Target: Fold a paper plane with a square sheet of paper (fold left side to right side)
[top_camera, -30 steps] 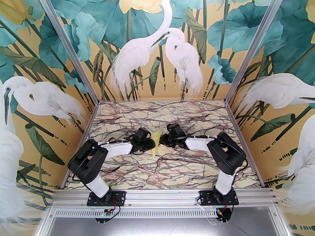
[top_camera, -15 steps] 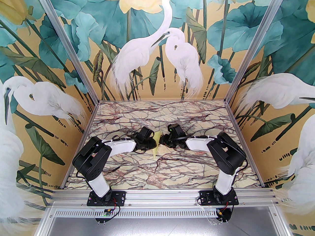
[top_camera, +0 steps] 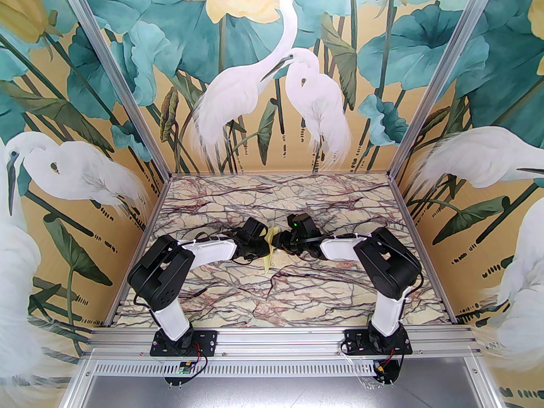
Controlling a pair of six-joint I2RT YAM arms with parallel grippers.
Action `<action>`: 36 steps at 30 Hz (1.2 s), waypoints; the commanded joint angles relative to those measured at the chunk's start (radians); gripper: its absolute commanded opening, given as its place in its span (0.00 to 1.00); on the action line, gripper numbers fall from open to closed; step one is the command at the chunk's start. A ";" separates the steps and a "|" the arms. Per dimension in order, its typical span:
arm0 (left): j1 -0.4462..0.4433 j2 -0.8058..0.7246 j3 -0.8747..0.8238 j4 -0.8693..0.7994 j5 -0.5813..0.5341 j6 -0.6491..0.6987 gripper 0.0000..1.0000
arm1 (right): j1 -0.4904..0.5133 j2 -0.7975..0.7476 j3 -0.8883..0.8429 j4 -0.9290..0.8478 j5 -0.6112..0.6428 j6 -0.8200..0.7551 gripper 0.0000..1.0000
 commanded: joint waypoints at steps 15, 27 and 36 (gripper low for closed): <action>-0.031 0.073 -0.031 0.084 0.081 -0.027 0.21 | -0.007 0.050 -0.042 0.111 -0.038 0.047 0.46; -0.018 0.066 -0.060 0.146 0.114 -0.025 0.15 | -0.007 0.071 -0.013 0.046 -0.013 0.023 0.44; 0.025 0.014 -0.108 0.176 0.140 -0.040 0.19 | -0.007 0.081 0.005 0.001 0.007 0.011 0.42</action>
